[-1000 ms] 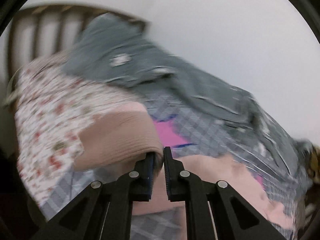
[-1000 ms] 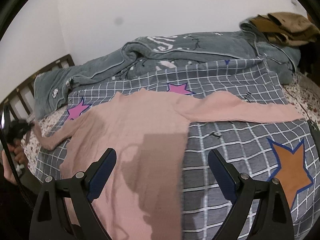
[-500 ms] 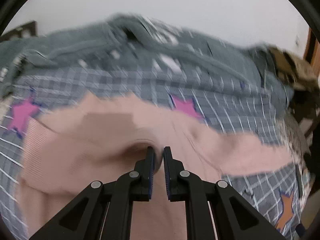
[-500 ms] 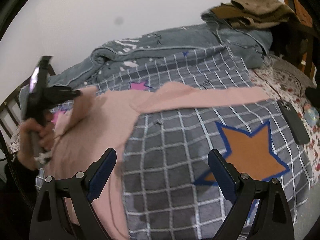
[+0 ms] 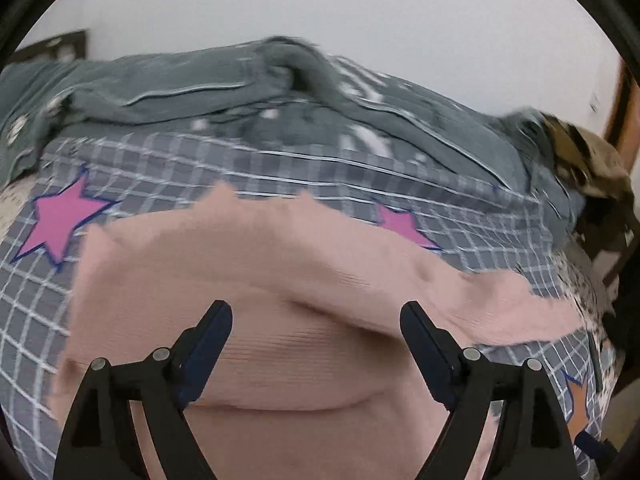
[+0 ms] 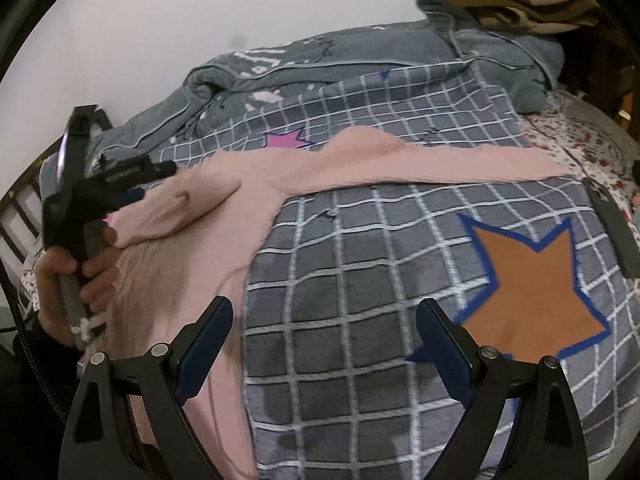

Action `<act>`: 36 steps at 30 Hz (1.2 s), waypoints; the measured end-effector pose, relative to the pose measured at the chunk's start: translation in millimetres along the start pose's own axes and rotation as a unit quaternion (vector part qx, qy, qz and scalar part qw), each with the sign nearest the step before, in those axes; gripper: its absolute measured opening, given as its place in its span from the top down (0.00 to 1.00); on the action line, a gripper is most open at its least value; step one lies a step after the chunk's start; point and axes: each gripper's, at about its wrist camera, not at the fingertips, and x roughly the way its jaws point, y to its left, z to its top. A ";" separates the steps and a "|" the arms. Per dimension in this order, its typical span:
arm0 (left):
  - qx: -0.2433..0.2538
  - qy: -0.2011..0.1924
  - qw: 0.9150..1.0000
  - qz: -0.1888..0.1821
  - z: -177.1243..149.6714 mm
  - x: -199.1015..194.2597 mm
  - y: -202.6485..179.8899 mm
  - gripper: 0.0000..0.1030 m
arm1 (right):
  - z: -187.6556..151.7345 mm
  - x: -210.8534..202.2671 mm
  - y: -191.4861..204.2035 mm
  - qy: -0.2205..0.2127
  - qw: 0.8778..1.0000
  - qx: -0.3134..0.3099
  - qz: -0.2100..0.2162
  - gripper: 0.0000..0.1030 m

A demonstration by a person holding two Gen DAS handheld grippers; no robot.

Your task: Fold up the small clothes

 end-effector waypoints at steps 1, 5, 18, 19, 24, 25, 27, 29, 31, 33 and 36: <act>-0.013 -0.001 1.000 0.004 1.8 -1.2 15.3 0.17 | 1.5 2.5 5.0 0.002 1.000 -0.004 0.002 0.11; -0.032 -0.013 0.999 0.022 7.2 -7.8 60.4 0.17 | 12.1 15.1 30.6 0.003 0.999 -0.031 0.008 0.11; -0.063 0.072 0.992 0.078 2.3 41.7 156.6 0.35 | 71.5 90.8 139.8 -0.028 0.988 -0.151 0.002 0.17; -0.061 0.068 0.993 0.073 4.5 44.2 156.3 0.43 | 75.6 99.1 146.7 -0.026 0.987 -0.158 0.001 0.20; -0.047 0.020 0.996 0.072 14.7 30.9 164.1 0.86 | 91.5 143.0 177.9 -0.016 0.982 -0.189 -0.028 0.29; -0.058 0.015 0.996 0.063 14.4 28.4 173.3 0.86 | 93.9 148.8 180.8 -0.017 0.981 -0.189 -0.040 0.31; -0.073 0.029 0.996 0.036 8.3 32.6 185.9 0.85 | 97.8 158.3 183.2 -0.014 0.982 -0.184 -0.044 0.31; -0.059 0.033 0.997 0.040 1.0 39.1 184.7 0.83 | 100.2 165.3 183.9 -0.009 0.984 -0.176 -0.030 0.31; -0.038 0.019 0.997 0.057 -2.1 39.3 177.0 0.79 | 100.8 174.1 188.8 -0.005 0.984 -0.179 -0.027 0.31; -0.032 0.017 0.998 0.060 -2.5 39.6 174.8 0.74 | 99.9 185.9 195.7 0.005 0.981 -0.190 -0.032 0.31; -0.042 0.014 0.998 0.043 -6.4 39.5 181.2 0.70 | 100.7 204.1 195.6 0.029 0.982 -0.184 -0.042 0.38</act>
